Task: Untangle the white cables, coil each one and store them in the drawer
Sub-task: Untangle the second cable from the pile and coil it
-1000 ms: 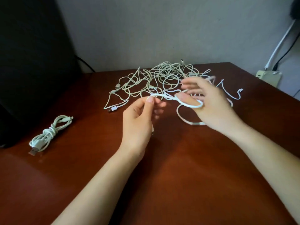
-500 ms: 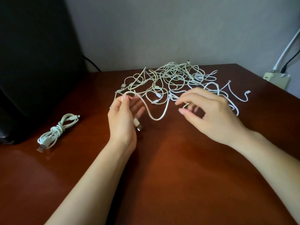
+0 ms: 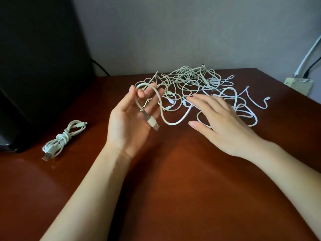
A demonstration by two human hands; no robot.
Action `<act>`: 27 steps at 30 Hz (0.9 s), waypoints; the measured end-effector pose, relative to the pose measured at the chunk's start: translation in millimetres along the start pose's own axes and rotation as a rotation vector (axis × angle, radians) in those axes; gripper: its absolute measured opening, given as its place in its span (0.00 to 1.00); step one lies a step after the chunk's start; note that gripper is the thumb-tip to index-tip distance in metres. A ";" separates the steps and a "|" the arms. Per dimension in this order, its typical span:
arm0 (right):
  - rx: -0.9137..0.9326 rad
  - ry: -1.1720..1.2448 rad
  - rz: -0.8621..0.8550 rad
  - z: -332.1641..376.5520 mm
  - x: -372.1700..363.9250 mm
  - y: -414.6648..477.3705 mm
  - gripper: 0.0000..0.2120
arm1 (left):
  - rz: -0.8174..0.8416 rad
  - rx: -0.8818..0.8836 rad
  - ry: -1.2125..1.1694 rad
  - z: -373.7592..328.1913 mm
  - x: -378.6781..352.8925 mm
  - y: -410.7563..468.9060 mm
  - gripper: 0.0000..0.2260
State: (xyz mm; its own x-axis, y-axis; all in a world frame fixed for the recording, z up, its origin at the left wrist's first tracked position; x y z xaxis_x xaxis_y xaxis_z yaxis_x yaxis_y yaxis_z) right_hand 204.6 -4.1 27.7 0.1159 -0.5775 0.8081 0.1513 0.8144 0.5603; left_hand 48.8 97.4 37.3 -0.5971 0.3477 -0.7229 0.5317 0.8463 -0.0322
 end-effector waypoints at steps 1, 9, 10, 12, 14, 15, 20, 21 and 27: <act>-0.019 -0.009 0.012 -1.6 -0.1 -0.1 0.29 | 0.014 0.016 -0.018 -0.1 -0.8 -1.1 0.11; -0.205 0.341 -0.069 -2.3 3.8 1.4 0.22 | -0.067 -0.015 -0.043 -2.7 2.5 1.3 0.17; -0.215 0.404 -0.105 -1.4 4.5 1.4 0.19 | -0.087 -0.018 -0.039 -2.8 4.4 2.4 0.17; -0.207 0.480 -0.197 1.0 8.3 2.3 0.14 | -0.133 -0.023 -0.025 -3.4 8.9 4.8 0.17; -0.185 0.545 -0.275 4.3 14.1 3.2 0.08 | -0.169 -0.035 0.009 -3.5 12.1 7.1 0.16; -0.157 0.572 -0.309 6.7 16.6 3.3 0.07 | -0.185 -0.048 0.048 -3.4 13.6 8.3 0.16; 0.174 0.483 -0.346 24.9 20.8 -1.0 0.10 | -0.174 -0.151 0.508 7.9 10.5 7.4 0.14; 0.224 0.469 -0.330 29.2 20.0 -2.6 0.11 | -0.146 -0.161 0.578 12.2 8.8 6.2 0.14; 0.236 0.551 -0.326 38.8 27.8 -6.3 0.08 | 0.145 -0.055 0.777 37.8 -5.9 -8.2 0.13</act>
State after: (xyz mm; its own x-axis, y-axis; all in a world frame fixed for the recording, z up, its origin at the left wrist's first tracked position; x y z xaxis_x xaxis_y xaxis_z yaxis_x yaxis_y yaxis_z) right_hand 168.8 -23.1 53.7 0.5932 -0.6896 0.4154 0.0525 0.5480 0.8349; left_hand 70.8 73.1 15.8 -0.7835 0.6208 -0.0273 0.6177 0.7829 0.0742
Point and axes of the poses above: each hand's wrist, its own y-axis towards the middle knuckle, its own x-axis out of the back of the hand, z = x × y, the point moved 4 cm from there along y, towards the middle knuckle, and after that the axes turned 12 degrees about -z, right-handed, at the moved point
